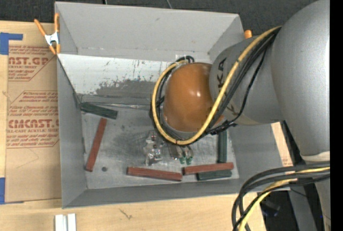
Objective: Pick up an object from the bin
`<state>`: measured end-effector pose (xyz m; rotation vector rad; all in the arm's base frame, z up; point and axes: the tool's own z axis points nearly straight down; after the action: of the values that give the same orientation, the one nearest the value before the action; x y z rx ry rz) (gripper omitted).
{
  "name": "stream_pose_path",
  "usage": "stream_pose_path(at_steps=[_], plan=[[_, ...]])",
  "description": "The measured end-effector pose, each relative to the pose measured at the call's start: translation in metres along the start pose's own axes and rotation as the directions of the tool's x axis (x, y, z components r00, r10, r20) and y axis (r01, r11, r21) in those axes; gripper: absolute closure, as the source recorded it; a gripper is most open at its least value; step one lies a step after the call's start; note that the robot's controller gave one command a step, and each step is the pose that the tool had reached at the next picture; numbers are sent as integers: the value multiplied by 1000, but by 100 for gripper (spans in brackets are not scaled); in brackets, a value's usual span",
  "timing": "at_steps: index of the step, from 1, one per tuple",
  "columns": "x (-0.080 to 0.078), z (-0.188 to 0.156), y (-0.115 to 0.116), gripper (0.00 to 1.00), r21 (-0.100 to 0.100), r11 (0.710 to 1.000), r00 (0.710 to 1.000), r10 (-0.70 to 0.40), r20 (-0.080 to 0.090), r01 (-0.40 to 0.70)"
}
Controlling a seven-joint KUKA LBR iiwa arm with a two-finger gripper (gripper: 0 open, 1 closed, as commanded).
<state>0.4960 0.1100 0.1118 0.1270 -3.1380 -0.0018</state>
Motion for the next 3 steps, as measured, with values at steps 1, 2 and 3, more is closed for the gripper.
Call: stream_pose_path(at_steps=[1, 2, 3], plan=[[-2, -59, 2, 100, 2, 1000, 1000, 1, -4, -1], [-13, -29, 5, 0, 0, 1000, 1000, 7, 2, -7], [-13, -21, 5, 0, 0, 1000, 1000, 9, 0, -9]])
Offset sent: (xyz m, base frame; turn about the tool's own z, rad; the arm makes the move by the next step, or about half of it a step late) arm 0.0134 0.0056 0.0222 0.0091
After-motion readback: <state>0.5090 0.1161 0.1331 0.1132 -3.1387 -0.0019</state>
